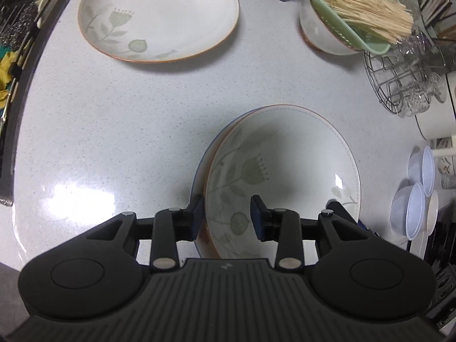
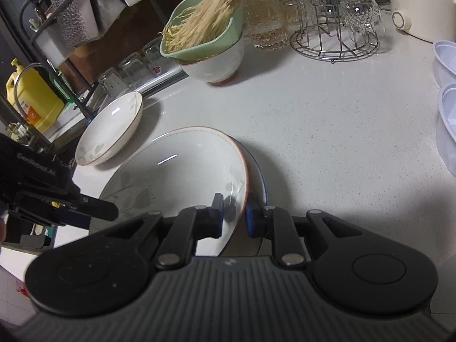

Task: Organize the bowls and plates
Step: 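Carry the leaf-pattern plate with both grippers and lower it onto the rose plate, then open both grippers and lift them away from the plate stack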

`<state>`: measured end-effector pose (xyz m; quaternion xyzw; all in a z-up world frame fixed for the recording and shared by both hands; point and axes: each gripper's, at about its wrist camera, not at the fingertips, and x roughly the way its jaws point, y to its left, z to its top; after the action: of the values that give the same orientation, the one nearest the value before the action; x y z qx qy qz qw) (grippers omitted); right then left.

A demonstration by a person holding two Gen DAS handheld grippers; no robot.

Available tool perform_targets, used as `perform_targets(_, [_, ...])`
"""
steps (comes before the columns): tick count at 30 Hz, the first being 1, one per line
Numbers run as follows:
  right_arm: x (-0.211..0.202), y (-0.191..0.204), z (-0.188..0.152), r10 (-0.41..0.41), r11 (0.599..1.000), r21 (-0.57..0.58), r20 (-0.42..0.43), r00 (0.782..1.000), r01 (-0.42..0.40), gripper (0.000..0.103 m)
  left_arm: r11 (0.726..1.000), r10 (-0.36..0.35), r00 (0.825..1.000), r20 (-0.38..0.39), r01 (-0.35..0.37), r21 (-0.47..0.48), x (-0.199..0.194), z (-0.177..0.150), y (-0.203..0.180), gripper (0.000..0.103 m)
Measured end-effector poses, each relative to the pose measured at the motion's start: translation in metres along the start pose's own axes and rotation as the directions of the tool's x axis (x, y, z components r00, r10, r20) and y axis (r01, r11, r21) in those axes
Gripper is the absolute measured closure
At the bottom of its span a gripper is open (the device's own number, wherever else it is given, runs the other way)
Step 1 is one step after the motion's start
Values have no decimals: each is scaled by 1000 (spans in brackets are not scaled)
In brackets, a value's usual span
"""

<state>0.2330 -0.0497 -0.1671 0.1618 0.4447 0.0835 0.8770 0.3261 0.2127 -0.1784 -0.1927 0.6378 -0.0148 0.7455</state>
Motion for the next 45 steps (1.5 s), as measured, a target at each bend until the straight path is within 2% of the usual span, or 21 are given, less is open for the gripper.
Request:
perform_targets(5, [0,-3,5,16,1000,-9,-34,999,-16,85,1000,10,999,30,-10,-2,-13,-5,-2,58])
perform_targets(11, [-8,0,16,6,998,-65,-17,1000,-8,86,999,21,995,95,-26,46,-21,-13,-18,57])
perform_targets(18, [-34,-2,31,51,994,-96,16,999,-50,86,993,35,977,210,-57,99,-46,-23,-41,57])
perform_targets(24, [-73,1,55,93,987,-137,82,992,-81,86,989,11,943,332,-60,137,-87,-31,-58,57])
perform_targets(27, [-92,1,65,115,982,-162,115,987,-95,86,984,2,920,393,-72,163,-107,-38,-68,57])
perform_targets(30, [-110,1,71,140,977,-179,137,981,-114,86,982,-20,898,440,-65,178,-125,-53,-77,57])
perform_targets(33, [-126,1,74,160,973,-194,163,974,-127,86,977,-15,879,477,-88,192,-142,-69,-89,57])
perform_targets(38, [-155,-2,77,224,964,-185,168,960,-193,86,971,-38,832,554,-100,217,-176,-103,-110,57])
perform_targets(45, [-198,-5,66,256,948,-245,203,945,-204,86,976,-48,807,588,-86,198,-193,-152,-120,57])
